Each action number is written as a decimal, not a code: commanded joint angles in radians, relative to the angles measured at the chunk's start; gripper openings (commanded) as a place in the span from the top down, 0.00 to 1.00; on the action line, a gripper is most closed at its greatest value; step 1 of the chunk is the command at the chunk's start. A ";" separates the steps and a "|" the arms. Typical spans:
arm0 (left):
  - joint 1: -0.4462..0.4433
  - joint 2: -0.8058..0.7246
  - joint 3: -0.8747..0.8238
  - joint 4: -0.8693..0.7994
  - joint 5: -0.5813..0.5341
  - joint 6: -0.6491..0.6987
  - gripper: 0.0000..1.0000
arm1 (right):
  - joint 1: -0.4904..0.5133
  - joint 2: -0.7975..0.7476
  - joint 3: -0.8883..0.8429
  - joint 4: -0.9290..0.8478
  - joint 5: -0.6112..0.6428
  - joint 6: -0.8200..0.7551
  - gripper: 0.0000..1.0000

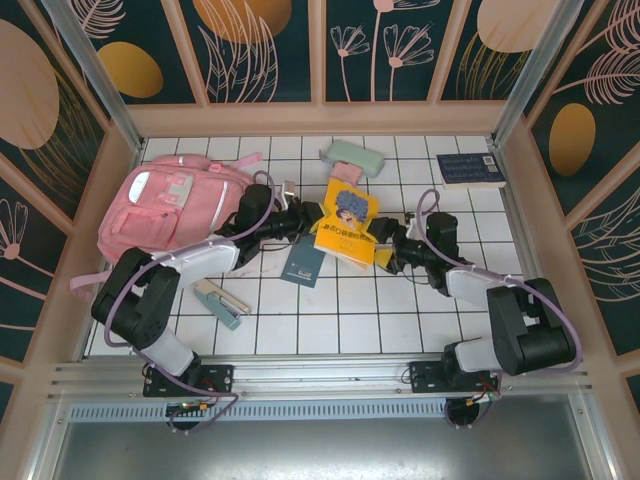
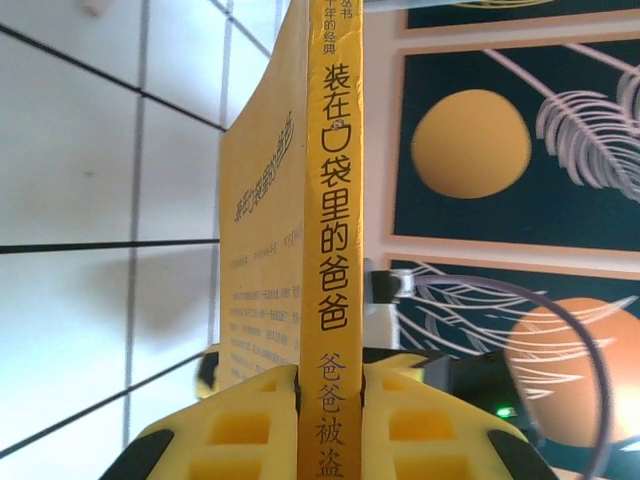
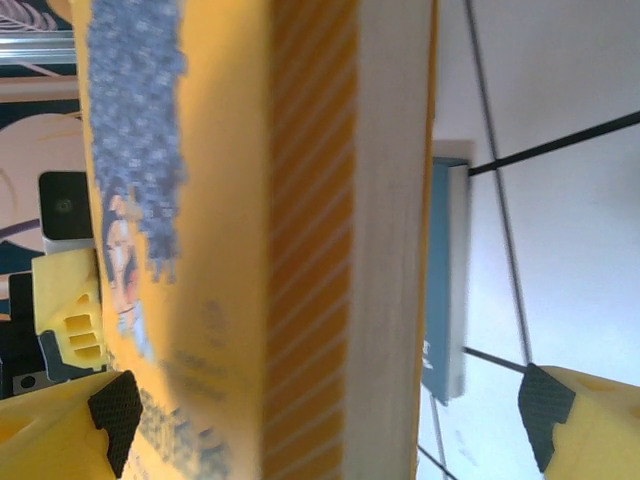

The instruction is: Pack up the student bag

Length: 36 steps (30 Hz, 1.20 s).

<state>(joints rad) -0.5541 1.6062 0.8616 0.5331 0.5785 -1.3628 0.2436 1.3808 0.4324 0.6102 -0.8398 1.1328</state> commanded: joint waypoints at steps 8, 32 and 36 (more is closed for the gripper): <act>0.003 -0.101 -0.005 0.191 0.002 -0.142 1.00 | 0.075 0.001 -0.011 0.424 0.000 0.294 0.01; -0.003 -0.163 0.033 -0.046 0.058 0.104 1.00 | 0.048 -0.168 0.149 0.025 0.038 0.085 0.59; -0.011 -0.161 0.033 -0.054 0.068 0.123 1.00 | 0.051 -0.153 0.149 0.049 0.039 0.087 0.63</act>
<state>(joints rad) -0.5526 1.4776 0.8555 0.4770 0.5972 -1.2972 0.2886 1.2221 0.5385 0.6224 -0.8082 1.2541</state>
